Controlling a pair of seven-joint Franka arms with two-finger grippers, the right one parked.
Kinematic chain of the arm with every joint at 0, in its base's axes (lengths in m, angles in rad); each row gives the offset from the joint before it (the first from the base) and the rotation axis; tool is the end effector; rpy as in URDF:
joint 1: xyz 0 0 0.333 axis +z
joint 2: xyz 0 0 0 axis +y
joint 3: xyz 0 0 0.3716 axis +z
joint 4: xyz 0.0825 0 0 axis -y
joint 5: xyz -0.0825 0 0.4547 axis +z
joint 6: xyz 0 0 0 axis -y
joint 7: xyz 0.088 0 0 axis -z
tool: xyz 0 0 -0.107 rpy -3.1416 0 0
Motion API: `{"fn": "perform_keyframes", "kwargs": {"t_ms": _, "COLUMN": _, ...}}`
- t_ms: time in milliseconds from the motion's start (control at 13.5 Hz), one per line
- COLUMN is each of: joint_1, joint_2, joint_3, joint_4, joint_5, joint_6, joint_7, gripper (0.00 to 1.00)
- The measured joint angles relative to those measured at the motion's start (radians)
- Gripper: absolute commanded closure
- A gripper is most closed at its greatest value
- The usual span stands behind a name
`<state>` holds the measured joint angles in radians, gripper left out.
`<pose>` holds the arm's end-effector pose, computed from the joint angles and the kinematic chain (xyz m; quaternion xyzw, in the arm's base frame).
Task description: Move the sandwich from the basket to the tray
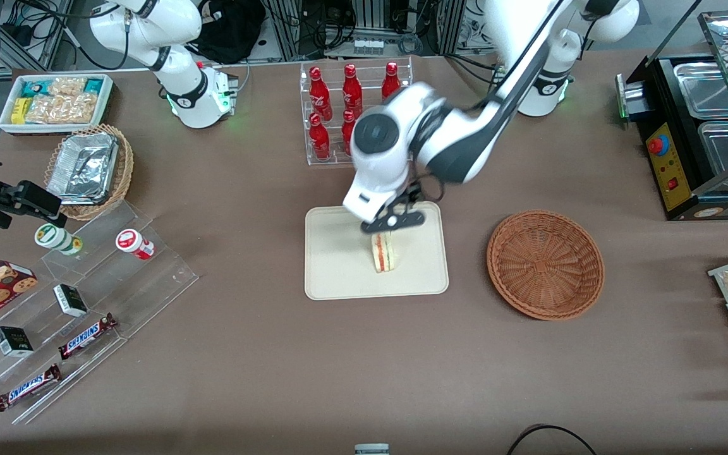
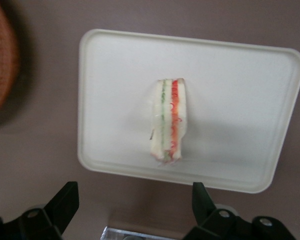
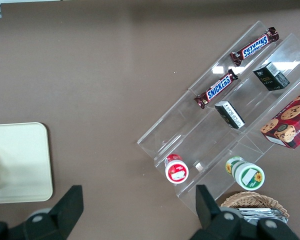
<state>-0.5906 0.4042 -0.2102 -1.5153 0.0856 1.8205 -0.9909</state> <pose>0.5455 -0.5203 0.4545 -0.9950 -0.0888 0.0284 0.0348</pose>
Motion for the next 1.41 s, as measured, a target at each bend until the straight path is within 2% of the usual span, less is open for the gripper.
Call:
{"fn": "perform_keyframes", "kwargs": {"t_ms": 222, "joint_1": 0.103, "joint_2": -0.268, "joint_3": 0.008, "joint_4": -0.161, "joint_5": 0.005, "joint_6": -0.071, "joint_7": 0.011, "gripper": 0.00}}
{"fn": "perform_keyframes", "kwargs": {"t_ms": 370, "joint_1": 0.223, "joint_2": -0.440, "joint_3": 0.014, "joint_4": -0.262, "joint_5": 0.004, "joint_6": -0.139, "joint_7": 0.134, "gripper": 0.00}}
{"fn": "perform_keyframes", "kwargs": {"t_ms": 519, "joint_1": 0.353, "joint_2": -0.537, "joint_3": 0.020, "joint_4": -0.309, "joint_5": -0.009, "joint_6": -0.202, "joint_7": 0.307, "gripper": 0.00}}
{"fn": "perform_keyframes", "kwargs": {"t_ms": 741, "joint_1": 0.522, "joint_2": -0.564, "joint_3": 0.025, "joint_4": -0.317, "joint_5": -0.050, "joint_6": -0.250, "joint_7": 0.552, "gripper": 0.00}}
{"fn": "perform_keyframes", "kwargs": {"t_ms": 963, "joint_1": 0.637, "joint_2": -0.564, "joint_3": 0.026, "joint_4": -0.315, "joint_5": -0.054, "joint_6": -0.272, "joint_7": 0.769, "gripper": 0.00}}
{"fn": "perform_keyframes", "kwargs": {"t_ms": 1111, "joint_1": 0.684, "joint_2": -0.563, "joint_3": 0.026, "joint_4": -0.303, "joint_5": -0.056, "joint_6": -0.277, "joint_7": 0.854, "gripper": 0.00}}
{"fn": "perform_keyframes", "kwargs": {"t_ms": 1407, "joint_1": 0.697, "joint_2": -0.528, "joint_3": 0.015, "joint_4": -0.227, "joint_5": -0.057, "joint_6": -0.277, "joint_7": 0.879, "gripper": 0.00}}
